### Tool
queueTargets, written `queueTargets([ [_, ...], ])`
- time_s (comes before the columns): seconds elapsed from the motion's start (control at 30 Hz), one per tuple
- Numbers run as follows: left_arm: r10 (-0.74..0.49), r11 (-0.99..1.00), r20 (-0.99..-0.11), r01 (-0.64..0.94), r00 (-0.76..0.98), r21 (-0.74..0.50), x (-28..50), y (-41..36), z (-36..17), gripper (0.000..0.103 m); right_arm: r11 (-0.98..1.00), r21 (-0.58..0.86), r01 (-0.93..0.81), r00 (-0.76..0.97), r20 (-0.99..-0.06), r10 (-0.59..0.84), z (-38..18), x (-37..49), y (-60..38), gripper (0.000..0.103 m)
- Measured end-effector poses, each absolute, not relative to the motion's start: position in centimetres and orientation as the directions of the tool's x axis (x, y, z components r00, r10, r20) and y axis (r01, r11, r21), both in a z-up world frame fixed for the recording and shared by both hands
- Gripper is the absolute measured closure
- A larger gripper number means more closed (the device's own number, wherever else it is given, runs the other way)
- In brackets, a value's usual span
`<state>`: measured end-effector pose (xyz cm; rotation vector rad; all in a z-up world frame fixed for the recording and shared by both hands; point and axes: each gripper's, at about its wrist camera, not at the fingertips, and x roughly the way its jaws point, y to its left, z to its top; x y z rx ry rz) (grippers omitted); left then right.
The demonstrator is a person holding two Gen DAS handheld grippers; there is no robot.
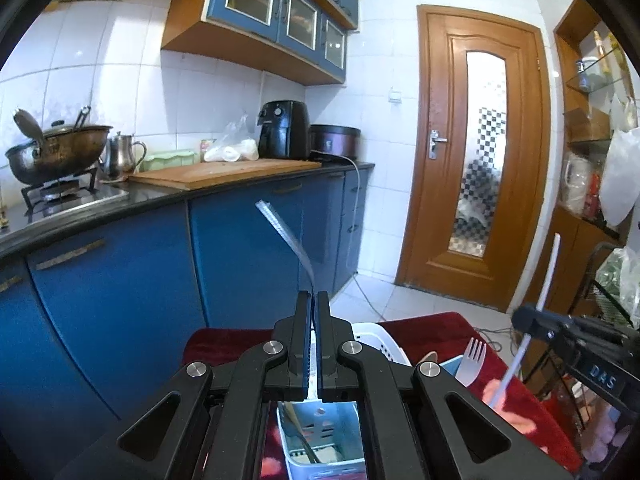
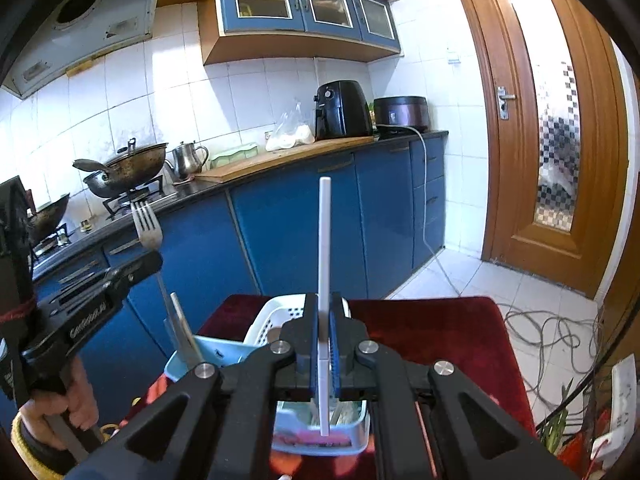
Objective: Organize utensils
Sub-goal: 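Carry both utensils over the holder and drop them in, opening both tools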
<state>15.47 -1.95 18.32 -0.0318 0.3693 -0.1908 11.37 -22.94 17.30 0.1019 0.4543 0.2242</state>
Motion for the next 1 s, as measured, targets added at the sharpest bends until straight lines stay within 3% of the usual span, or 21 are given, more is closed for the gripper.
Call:
queueTargets([
  [0.3, -0.200, 0.980, -0.365, 0.187, 0.909, -0.073, 16.4, -2.2, 17.0, 0.102, 0.969, 0.154, -0.193, 0.871, -0.427, 0.242, 15.7, 13.2, -22.4, 0.097],
  [0.87, -0.265, 0.964, -0.491, 0.221, 0.830, -0.145, 17.6, -2.8, 11.4, 0.101, 0.967, 0.154, -0.205, 0.809, -0.529, 0.256, 10.9, 13.9, -21.7, 0.096],
  [1.0, -0.278, 0.960, -0.503, 0.229, 0.818, -0.159, 17.4, -3.0, 11.0, 0.098, 0.963, 0.174, -0.207, 0.801, -0.534, 0.269, 10.6, 13.9, -21.9, 0.085],
])
